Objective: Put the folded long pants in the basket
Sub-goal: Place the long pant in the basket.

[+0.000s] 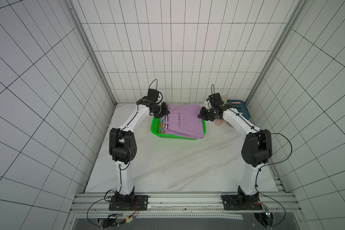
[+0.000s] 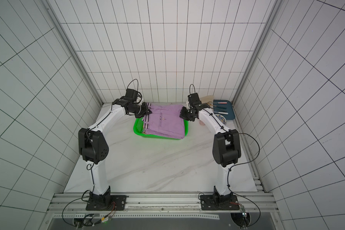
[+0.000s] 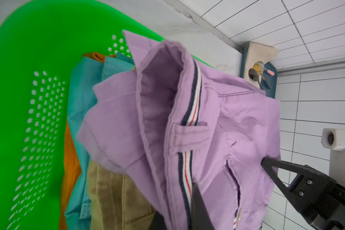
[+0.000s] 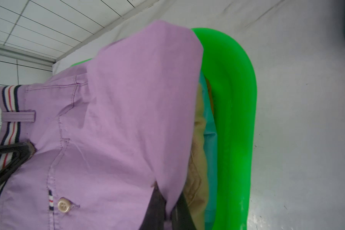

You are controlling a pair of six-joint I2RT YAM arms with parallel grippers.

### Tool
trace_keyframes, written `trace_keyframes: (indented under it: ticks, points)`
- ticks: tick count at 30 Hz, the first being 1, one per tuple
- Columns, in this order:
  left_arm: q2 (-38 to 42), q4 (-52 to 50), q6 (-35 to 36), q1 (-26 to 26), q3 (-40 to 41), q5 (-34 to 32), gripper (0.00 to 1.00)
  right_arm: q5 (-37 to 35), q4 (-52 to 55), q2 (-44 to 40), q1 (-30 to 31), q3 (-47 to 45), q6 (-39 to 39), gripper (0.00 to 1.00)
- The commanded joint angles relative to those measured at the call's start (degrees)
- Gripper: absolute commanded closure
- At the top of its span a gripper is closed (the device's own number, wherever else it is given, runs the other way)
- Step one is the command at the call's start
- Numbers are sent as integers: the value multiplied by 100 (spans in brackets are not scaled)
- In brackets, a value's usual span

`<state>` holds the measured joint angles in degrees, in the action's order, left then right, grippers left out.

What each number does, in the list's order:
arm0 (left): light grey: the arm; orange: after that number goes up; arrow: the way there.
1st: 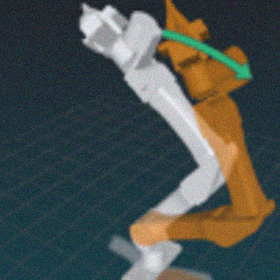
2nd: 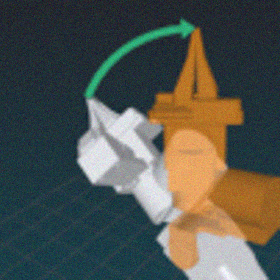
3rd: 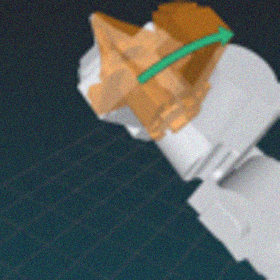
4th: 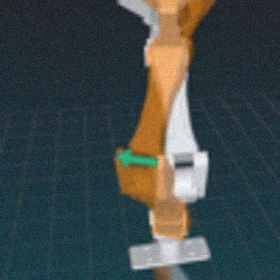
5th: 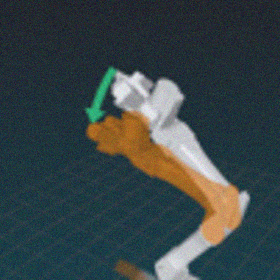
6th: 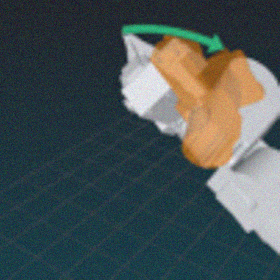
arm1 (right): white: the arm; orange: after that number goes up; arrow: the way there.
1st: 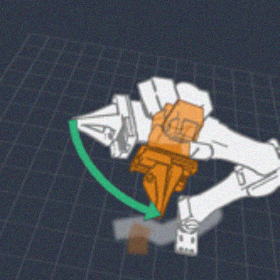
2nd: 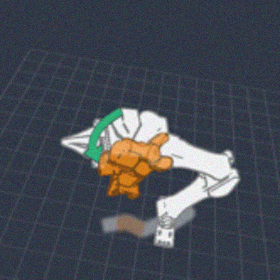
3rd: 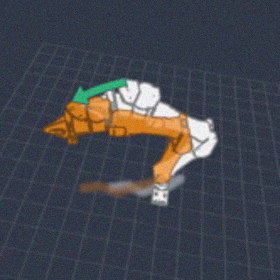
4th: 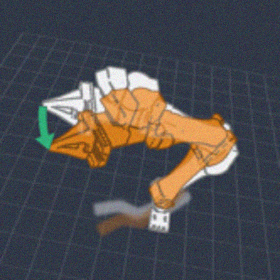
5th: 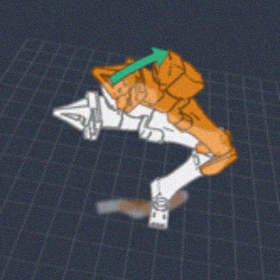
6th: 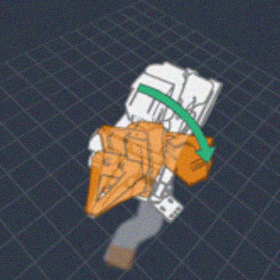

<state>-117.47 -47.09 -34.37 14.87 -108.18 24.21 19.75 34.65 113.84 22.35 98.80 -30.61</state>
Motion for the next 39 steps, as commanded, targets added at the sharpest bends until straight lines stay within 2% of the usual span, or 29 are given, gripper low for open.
trace_keyframes:
  ticks: [1, 14, 20, 24, 25, 26, 28, 29, 31, 32, 33, 34, 36, 39]
  points:
    - [-235, 237, 309, -127, -73, 3, 100, -76, -253, 278, -139, 253, 121, 100]
    - [-531, 665, 444, -196, 118, -70, 100, -273, -331, 450, -170, 262, 272, 100]
    - [-956, 595, 676, -195, -41, -281, 100, -655, -151, 788, -178, 496, 531, 100]
    - [-1076, 592, 582, -195, -40, -250, 100, -682, -69, 981, -196, 574, 622, 100]
    - [-1054, 559, 527, -198, -24, -266, 96, -640, -71, 977, -196, 563, 648, 100]
    - [-999, 536, 473, -183, 13, -296, 81, -618, -64, 927, -196, 541, 657, 99]
    - [-709, 551, 380, -163, 186, -375, 55, -625, -141, 635, -189, 388, 646, 84]
    - [-472, 597, 336, -129, 314, -468, 50, -658, -246, 418, -179, 221, 607, 74]
    - [60, 639, 230, -16, 569, -736, 44, -697, -492, -78, -169, -136, 511, 62]
    - [367, 593, 133, 103, 671, -989, 38, -708, -595, -335, -154, -309, 452, 58]
    - [617, 480, 45, 204, 741, -1242, 37, -738, -651, -597, -144, -435, 405, 56]
    - [897, 301, -131, 347, 808, -1624, 37, -763, -692, -861, -128, -564, 366, 53]
    - [1402, 32, -446, 621, 1088, -2218, 46, -896, -718, -1339, -66, -784, 307, 52]
    - [2011, 153, -614, 1008, 1647, -2227, 83, -1109, -976, -2049, 169, -1303, 210, 54]
